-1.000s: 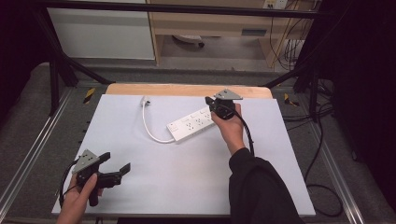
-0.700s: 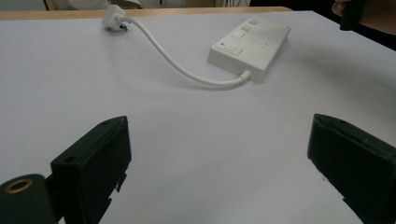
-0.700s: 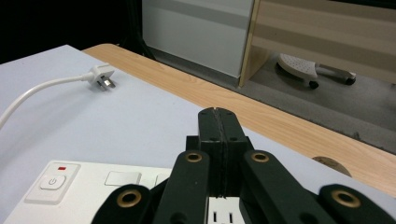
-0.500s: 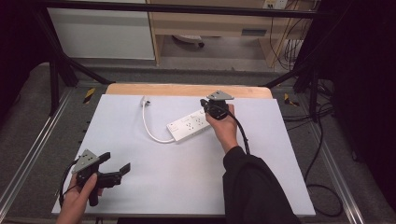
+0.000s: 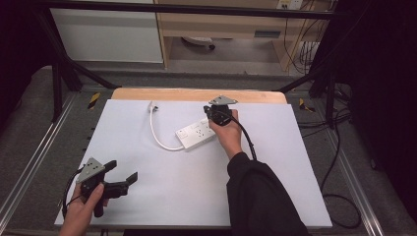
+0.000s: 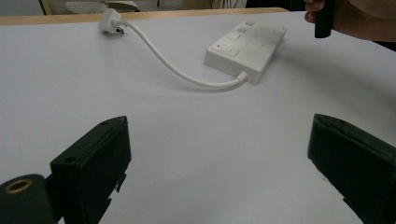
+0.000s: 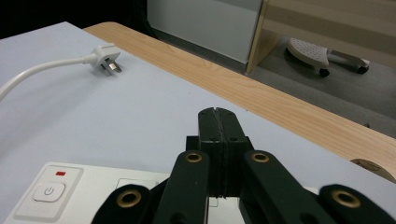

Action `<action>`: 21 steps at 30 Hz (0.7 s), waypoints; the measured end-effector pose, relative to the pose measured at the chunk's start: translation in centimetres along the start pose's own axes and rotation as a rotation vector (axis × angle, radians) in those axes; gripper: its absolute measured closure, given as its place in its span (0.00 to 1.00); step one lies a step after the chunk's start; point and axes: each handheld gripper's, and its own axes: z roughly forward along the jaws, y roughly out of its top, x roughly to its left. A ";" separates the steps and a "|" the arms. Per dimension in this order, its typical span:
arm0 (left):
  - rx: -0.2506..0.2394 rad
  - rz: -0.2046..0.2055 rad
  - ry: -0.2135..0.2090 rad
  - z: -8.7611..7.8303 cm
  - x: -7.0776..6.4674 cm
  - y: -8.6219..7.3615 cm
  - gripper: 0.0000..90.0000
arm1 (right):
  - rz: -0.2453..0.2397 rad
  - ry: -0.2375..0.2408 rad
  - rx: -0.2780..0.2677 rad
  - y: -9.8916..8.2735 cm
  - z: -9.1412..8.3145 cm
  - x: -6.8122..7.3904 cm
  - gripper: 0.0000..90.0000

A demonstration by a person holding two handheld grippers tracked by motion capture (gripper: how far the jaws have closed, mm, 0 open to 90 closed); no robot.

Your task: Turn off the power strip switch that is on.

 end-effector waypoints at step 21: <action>0.002 0.007 0.013 0.0 -0.1 0.1 0.06 | 0.026 0.023 0.049 -0.8 1.1 0.4 1.00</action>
